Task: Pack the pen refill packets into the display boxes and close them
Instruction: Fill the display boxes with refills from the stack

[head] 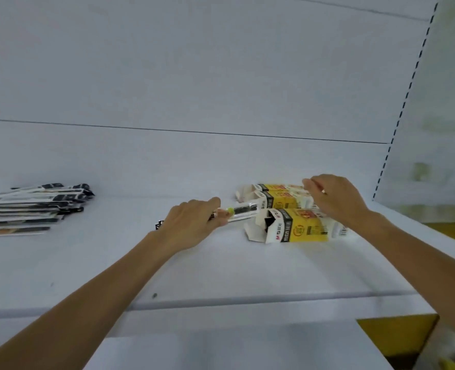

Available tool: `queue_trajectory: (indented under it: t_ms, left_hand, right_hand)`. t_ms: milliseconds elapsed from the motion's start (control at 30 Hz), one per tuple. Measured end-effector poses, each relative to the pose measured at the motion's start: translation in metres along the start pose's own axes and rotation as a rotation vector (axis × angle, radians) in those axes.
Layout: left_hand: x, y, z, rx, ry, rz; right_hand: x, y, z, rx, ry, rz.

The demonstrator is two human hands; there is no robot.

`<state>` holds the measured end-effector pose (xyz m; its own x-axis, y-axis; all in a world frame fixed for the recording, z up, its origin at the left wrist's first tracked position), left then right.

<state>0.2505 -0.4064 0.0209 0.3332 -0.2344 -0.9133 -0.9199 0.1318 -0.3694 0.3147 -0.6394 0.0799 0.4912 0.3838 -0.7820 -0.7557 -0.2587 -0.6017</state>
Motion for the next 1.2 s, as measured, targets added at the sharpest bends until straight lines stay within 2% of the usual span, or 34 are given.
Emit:
queue_trajectory:
  t_ms: [133, 267, 400, 467, 567, 700, 933, 1200]
  left_hand:
    - [0.017, -0.009, 0.000, -0.045, -0.054, 0.024]
    - [0.017, -0.018, -0.002, -0.042, -0.156, 0.046]
    - [0.019, -0.028, -0.018, 0.006, -0.187, 0.050]
    - [0.025, -0.031, -0.019, -0.011, -0.178, 0.054]
    - [0.031, -0.031, -0.015, -0.058, -0.149, 0.050]
    - [0.032, -0.032, -0.014, -0.092, -0.147, 0.025]
    - [0.030, -0.018, -0.029, -0.016, -0.152, 0.016]
    - [0.023, -0.017, -0.035, -0.021, -0.191, -0.031]
  right_hand:
    - [0.033, 0.010, -0.040, 0.006, 0.108, 0.174]
    - [0.047, 0.017, -0.038, -0.006, 0.080, 0.214]
    - [0.051, 0.012, -0.042, -0.004, 0.135, 0.213]
    - [0.050, 0.013, -0.044, 0.010, 0.133, 0.200]
    - [0.047, 0.013, -0.036, -0.077, 0.187, 0.129]
    - [0.049, 0.011, -0.042, -0.042, 0.160, 0.116]
    - [0.043, 0.012, -0.037, -0.070, 0.208, 0.062]
    - [0.040, 0.013, -0.036, -0.084, 0.203, 0.049]
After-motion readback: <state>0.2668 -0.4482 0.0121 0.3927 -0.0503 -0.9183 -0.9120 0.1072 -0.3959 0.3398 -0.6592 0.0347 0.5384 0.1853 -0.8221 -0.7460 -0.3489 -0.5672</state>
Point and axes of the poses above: each hand's wrist, its own y-axis away from the middle knuckle, its own x-axis out of the palm, z = x × y, the point moved 10 cm from there along -y, towards the middle knuckle, and after that the axes turned 2 degrees about y, right-handed, at the moved point
